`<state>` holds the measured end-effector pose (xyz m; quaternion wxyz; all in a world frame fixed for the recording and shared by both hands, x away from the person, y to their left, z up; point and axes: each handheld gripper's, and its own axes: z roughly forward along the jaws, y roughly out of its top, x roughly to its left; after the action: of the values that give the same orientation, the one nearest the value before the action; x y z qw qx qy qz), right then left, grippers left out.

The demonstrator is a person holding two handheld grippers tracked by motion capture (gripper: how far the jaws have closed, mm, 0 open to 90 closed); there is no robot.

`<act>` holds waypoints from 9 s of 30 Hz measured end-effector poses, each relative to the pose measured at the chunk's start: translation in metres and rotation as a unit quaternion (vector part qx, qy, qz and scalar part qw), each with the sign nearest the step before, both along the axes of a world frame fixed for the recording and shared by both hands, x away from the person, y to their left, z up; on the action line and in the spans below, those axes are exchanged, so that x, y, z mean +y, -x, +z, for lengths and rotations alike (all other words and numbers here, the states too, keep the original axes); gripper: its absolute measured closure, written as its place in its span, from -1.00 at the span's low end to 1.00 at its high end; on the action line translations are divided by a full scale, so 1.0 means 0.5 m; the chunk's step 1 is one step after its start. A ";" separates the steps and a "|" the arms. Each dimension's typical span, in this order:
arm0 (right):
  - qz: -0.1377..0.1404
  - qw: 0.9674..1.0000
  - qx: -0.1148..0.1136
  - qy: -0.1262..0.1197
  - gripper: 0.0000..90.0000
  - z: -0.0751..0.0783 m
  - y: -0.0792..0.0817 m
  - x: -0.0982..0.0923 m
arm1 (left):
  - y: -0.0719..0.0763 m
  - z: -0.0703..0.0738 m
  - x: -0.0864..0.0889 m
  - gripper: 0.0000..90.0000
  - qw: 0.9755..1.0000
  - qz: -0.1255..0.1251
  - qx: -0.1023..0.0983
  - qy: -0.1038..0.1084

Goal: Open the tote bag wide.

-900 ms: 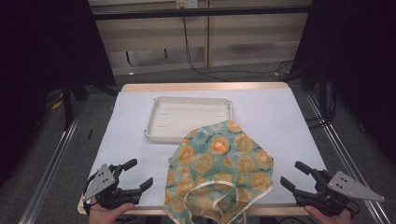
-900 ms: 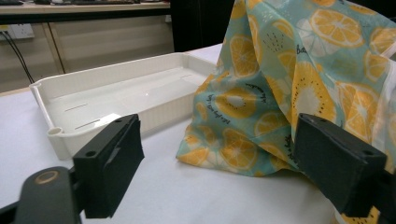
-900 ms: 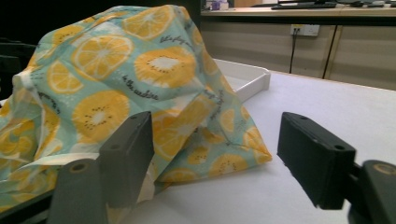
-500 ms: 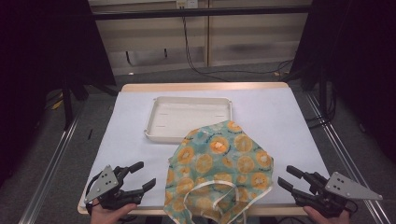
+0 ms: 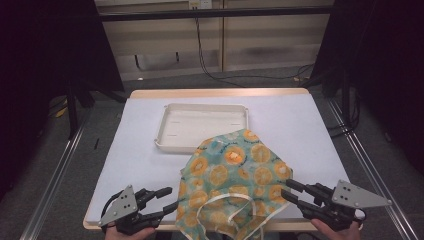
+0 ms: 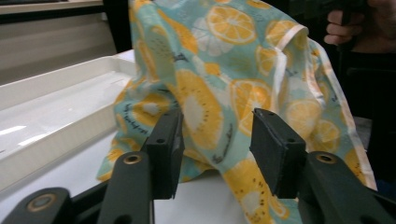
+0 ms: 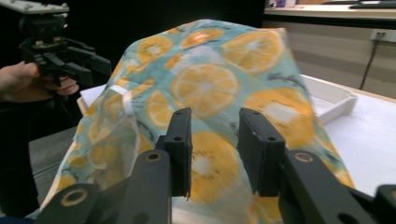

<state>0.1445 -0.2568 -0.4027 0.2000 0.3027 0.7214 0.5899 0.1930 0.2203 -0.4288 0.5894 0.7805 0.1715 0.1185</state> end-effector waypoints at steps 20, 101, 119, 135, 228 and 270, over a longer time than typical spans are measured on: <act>0.102 0.993 -0.014 0.057 0.22 0.009 -0.046 0.131 | -0.023 -0.008 -0.120 0.13 0.997 -0.069 0.008 -0.015; 0.016 1.000 -0.001 0.011 1.00 0.071 -0.289 0.102 | -0.032 0.017 -0.185 -0.05 0.981 -0.180 -0.004 -0.070; 0.018 1.000 -0.007 0.012 1.00 0.076 -0.286 0.097 | -0.056 0.016 -0.191 1.00 0.988 -0.137 0.007 -0.076; 0.005 1.000 -0.020 0.012 1.00 0.105 -0.284 0.074 | -0.133 0.161 -0.128 1.00 0.996 -0.070 -0.028 0.050; -0.009 0.999 0.032 0.041 1.00 0.065 -0.330 0.029 | -0.266 0.049 -0.059 1.00 0.996 0.037 0.073 0.026; -0.040 0.998 0.038 0.017 0.35 0.020 -0.260 -0.023 | -0.207 -0.001 -0.017 0.44 0.996 0.033 0.082 0.007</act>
<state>0.2743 -0.2682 -0.3924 0.2006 0.3502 0.7256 0.5574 0.2964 0.2119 -0.4293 0.5741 0.7776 0.2458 0.0724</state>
